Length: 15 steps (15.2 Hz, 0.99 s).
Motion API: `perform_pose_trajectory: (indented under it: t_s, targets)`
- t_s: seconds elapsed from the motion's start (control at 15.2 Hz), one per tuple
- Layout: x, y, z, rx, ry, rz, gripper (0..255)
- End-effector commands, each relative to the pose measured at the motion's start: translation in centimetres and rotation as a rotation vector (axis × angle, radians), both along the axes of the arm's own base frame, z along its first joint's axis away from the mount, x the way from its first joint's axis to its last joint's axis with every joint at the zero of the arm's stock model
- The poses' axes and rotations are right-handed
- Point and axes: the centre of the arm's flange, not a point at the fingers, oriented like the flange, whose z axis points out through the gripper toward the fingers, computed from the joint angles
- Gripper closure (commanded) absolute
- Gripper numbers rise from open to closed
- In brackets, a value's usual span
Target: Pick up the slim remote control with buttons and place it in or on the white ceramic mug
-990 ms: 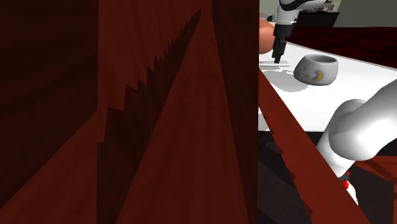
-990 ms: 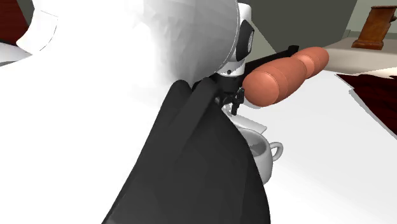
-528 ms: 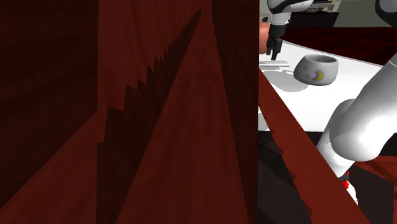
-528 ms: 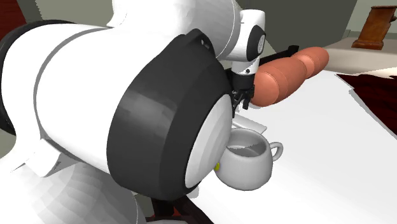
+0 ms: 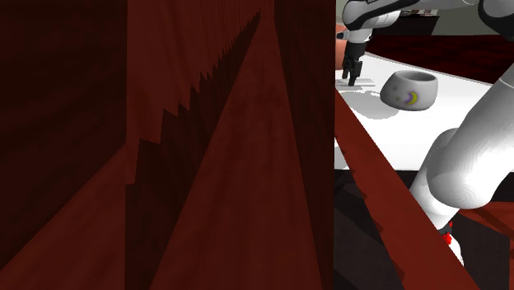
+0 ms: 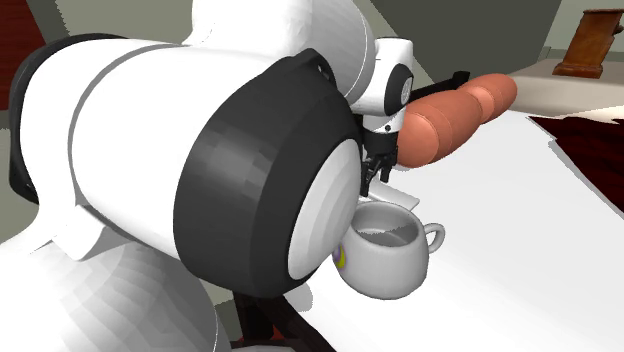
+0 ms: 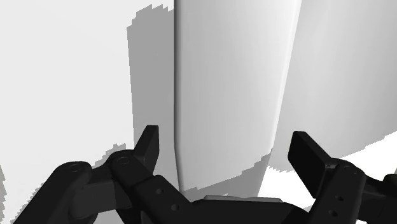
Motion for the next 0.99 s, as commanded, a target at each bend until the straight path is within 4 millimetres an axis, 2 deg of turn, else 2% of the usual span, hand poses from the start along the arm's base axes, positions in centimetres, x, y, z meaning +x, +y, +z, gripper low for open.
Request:
perform_pose_trajectory:
  t_s: [0.0,0.33,0.4,0.92]
  targets:
    - [0.02,-0.07,-0.24,0.000,0.000,0.000,0]
    - [0.02,-0.07,-0.24,0.000,0.000,0.000,0]
    - [0.02,-0.07,-0.24,0.000,0.000,0.000,255]
    - [0.02,-0.07,-0.23,0.000,0.000,0.000,255]
